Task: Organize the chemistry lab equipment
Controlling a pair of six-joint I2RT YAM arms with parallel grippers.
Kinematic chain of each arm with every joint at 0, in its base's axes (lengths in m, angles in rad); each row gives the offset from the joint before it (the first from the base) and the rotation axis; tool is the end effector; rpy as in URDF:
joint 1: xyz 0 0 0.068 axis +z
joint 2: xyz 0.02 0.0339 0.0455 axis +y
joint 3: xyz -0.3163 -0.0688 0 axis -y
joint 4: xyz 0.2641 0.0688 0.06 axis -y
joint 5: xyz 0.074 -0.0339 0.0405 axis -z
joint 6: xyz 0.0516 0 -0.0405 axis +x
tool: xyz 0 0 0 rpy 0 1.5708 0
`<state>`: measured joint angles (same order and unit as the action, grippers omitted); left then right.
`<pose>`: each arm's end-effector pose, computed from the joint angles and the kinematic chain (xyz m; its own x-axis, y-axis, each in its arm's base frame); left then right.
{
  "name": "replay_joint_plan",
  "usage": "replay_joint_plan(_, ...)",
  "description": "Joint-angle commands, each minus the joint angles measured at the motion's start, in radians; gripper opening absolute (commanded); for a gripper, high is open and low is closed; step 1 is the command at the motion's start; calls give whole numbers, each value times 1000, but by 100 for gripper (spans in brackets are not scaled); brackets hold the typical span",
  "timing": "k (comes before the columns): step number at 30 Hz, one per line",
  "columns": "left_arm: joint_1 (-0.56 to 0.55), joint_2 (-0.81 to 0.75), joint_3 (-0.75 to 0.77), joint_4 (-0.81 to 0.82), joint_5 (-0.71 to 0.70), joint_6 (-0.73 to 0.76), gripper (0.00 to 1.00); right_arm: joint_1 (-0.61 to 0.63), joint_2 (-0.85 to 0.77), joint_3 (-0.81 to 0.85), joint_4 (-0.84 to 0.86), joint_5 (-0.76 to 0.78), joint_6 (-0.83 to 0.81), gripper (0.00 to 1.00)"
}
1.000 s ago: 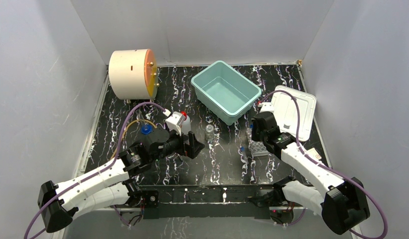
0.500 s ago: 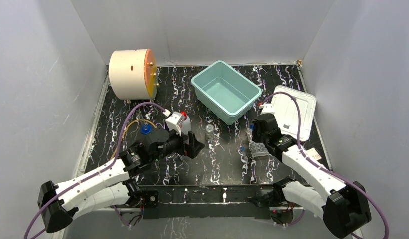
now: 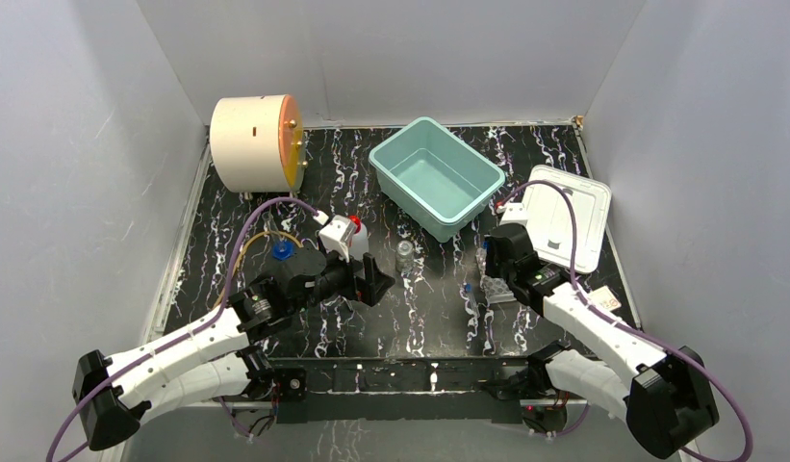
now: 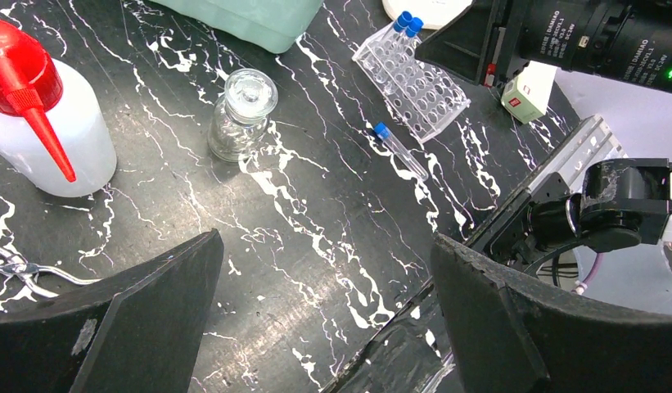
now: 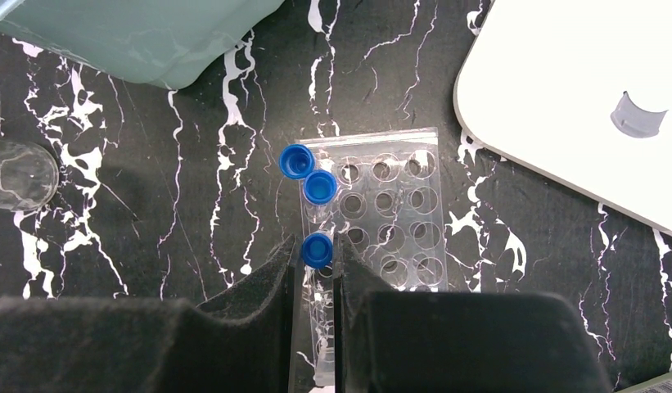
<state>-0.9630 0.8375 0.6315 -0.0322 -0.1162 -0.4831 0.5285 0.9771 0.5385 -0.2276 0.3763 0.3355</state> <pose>0.1196 -0.1614 0.3237 -0.4682 -0.1349 -0.8733 0.6025 0.6742 -0.4272 0.1853 0.0863 0.2424 -0.5762 0.0181 -0.8171 -0.0315 0.9985 0.0444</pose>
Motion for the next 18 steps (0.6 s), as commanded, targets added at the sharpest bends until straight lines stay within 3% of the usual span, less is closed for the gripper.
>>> replay_joint_plan(1, 7, -25, -4, -2, -16, 13, 98, 14, 7, -12, 65, 65, -15, 19)
replay_joint_plan(18, 11, -23, -3, -2, -19, 19, 98, 25, 63, -9, 161, 88, -71, 17)
